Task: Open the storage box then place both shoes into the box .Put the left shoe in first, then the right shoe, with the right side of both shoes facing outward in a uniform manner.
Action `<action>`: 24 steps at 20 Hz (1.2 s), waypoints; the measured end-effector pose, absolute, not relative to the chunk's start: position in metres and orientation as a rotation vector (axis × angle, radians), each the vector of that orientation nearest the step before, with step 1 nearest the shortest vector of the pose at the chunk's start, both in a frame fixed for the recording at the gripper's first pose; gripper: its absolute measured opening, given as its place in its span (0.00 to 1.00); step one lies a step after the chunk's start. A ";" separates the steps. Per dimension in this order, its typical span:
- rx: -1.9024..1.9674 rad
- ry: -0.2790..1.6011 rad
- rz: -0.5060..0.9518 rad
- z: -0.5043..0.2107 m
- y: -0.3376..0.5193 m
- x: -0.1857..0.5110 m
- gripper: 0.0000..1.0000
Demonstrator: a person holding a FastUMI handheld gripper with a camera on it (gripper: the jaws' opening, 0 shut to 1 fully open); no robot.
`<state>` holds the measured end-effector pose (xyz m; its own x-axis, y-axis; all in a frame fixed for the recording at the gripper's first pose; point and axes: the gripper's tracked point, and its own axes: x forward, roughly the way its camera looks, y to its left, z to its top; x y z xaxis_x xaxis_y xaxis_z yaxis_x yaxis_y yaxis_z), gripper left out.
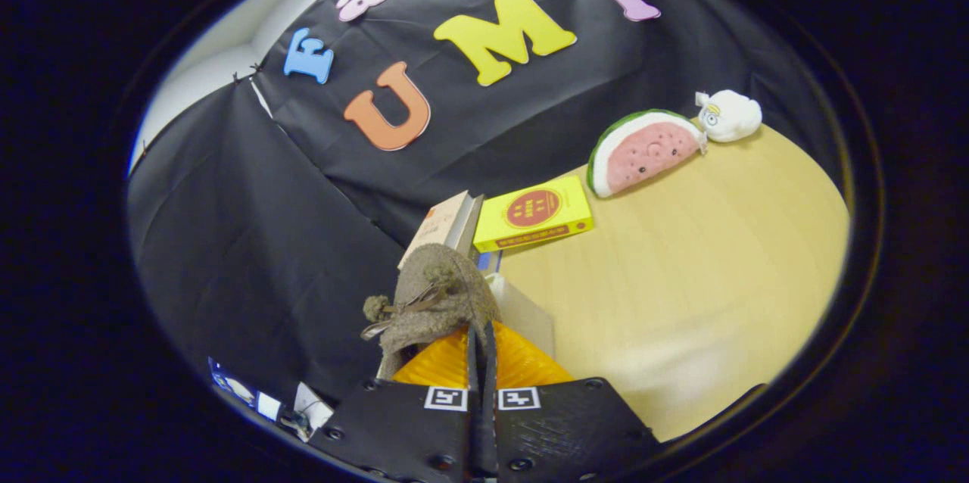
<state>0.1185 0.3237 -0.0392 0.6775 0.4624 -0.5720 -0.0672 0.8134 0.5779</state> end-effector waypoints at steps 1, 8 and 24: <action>0.553 0.771 0.305 -0.039 0.337 0.119 0.00; 0.501 0.692 0.177 -0.068 0.375 0.127 0.00; 0.422 0.612 0.193 -0.096 0.375 0.111 0.59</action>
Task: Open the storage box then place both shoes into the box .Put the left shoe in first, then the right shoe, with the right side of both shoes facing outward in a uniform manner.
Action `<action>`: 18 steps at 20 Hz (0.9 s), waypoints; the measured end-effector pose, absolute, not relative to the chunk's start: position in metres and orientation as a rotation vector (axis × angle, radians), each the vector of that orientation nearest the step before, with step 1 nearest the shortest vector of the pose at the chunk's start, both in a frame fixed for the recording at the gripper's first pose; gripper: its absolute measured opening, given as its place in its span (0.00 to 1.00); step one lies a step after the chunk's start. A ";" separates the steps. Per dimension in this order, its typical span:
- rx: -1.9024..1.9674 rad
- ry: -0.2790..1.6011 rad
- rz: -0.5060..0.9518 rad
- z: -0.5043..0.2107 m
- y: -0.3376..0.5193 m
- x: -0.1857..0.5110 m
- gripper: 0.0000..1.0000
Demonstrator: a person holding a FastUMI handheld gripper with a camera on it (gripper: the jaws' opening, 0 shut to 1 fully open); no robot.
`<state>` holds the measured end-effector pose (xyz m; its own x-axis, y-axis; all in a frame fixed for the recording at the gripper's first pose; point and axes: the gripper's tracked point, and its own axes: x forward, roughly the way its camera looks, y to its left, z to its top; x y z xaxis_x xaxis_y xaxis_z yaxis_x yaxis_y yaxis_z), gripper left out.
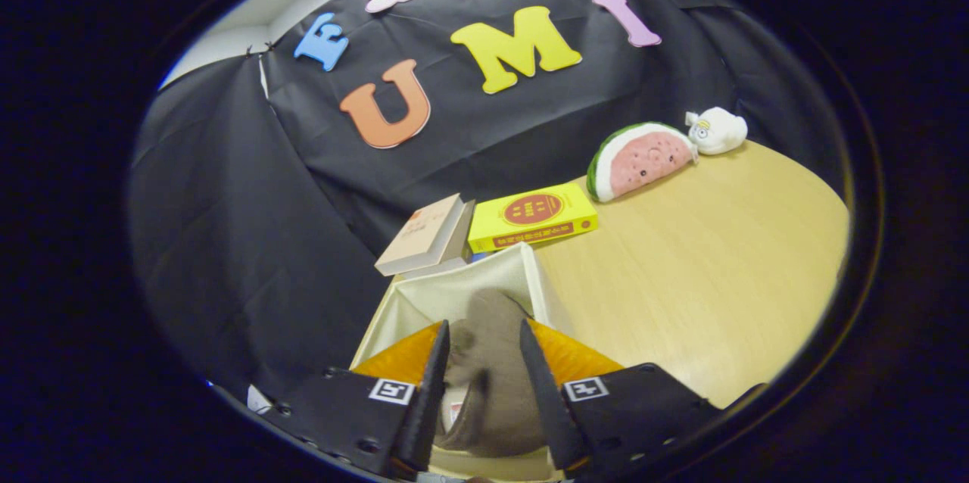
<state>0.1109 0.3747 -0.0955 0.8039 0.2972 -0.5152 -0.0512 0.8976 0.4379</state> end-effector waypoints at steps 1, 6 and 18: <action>0.418 0.600 0.203 -0.090 0.373 0.110 0.73; 0.358 0.458 0.208 -0.050 0.337 0.101 0.91; 0.095 0.225 0.242 0.022 0.200 0.062 0.95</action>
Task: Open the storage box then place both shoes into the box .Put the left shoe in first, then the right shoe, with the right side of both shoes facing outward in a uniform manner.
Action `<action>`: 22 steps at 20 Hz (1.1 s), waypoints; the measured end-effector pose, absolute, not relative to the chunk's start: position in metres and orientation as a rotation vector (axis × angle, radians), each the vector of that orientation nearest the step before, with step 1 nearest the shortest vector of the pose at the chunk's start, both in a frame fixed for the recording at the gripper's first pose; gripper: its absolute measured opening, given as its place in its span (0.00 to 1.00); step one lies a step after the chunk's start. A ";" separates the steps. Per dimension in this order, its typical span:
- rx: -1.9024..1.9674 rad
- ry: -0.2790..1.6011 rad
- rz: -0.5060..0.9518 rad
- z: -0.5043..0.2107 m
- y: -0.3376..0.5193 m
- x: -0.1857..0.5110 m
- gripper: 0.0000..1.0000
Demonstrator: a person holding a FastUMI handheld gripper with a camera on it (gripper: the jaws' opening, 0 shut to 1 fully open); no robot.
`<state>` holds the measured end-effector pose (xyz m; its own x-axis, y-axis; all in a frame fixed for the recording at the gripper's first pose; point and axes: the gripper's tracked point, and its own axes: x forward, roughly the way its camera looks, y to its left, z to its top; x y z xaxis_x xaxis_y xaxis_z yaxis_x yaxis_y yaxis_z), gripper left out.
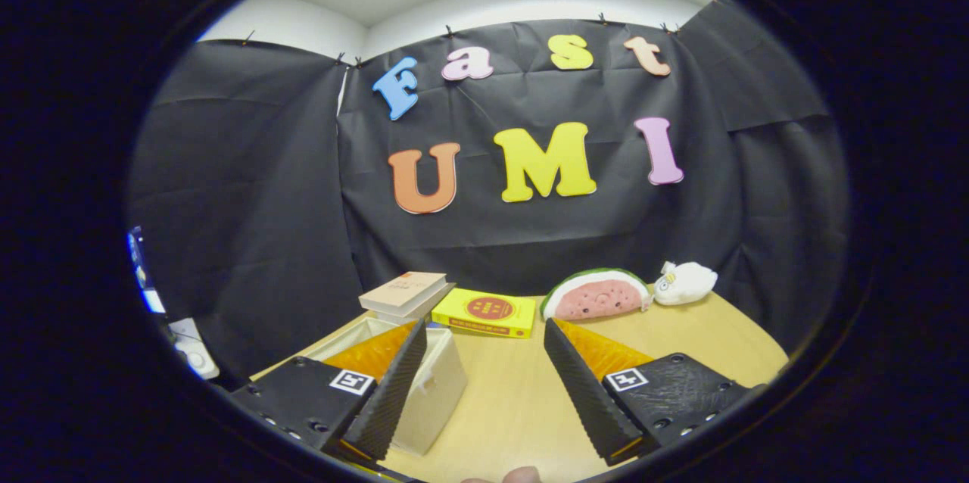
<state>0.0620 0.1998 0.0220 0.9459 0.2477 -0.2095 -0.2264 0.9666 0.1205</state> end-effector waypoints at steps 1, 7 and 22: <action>0.096 0.216 0.237 0.023 0.187 0.058 0.96; 0.066 0.125 0.197 0.035 0.123 0.033 0.96; 0.096 0.115 0.206 -0.019 0.083 0.020 0.95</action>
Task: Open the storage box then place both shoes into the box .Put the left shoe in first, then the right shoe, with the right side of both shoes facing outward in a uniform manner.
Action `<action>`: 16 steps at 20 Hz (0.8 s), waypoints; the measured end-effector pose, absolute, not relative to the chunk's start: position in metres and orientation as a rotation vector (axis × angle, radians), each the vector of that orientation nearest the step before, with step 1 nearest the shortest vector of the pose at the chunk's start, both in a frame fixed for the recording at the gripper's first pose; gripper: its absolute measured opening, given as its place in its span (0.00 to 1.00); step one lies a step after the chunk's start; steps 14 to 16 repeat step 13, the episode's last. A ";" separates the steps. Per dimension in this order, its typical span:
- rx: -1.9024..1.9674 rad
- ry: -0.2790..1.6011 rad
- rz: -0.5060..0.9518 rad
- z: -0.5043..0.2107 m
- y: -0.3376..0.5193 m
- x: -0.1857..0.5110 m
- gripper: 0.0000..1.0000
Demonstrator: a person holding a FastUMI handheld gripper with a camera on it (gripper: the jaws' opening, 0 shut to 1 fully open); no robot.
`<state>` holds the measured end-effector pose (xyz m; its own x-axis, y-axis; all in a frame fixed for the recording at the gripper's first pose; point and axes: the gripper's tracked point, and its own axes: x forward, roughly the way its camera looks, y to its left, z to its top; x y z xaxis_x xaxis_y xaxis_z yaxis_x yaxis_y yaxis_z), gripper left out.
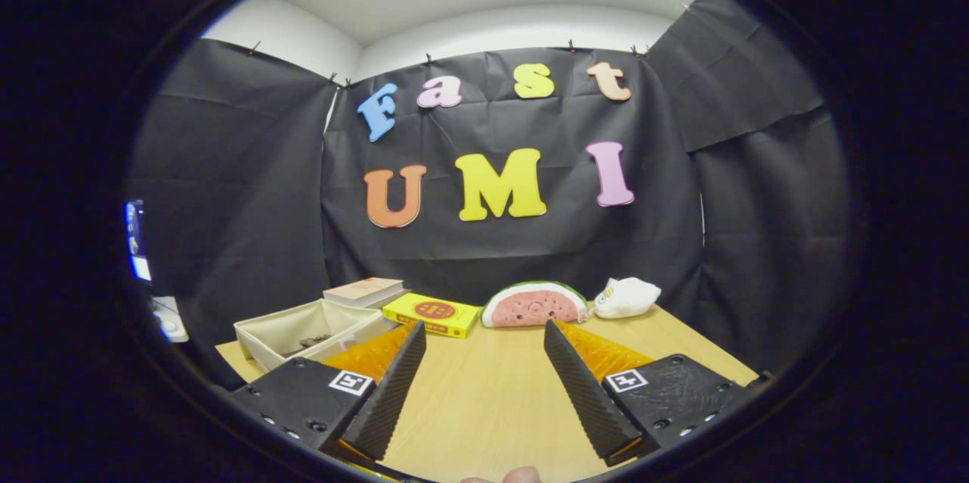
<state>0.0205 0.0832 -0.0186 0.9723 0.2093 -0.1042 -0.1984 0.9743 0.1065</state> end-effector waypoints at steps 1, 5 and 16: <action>0.094 0.122 0.213 -0.020 0.085 0.020 0.95; 0.111 0.119 0.219 -0.019 0.087 0.027 0.96; 0.120 0.129 0.203 -0.027 0.085 0.042 0.96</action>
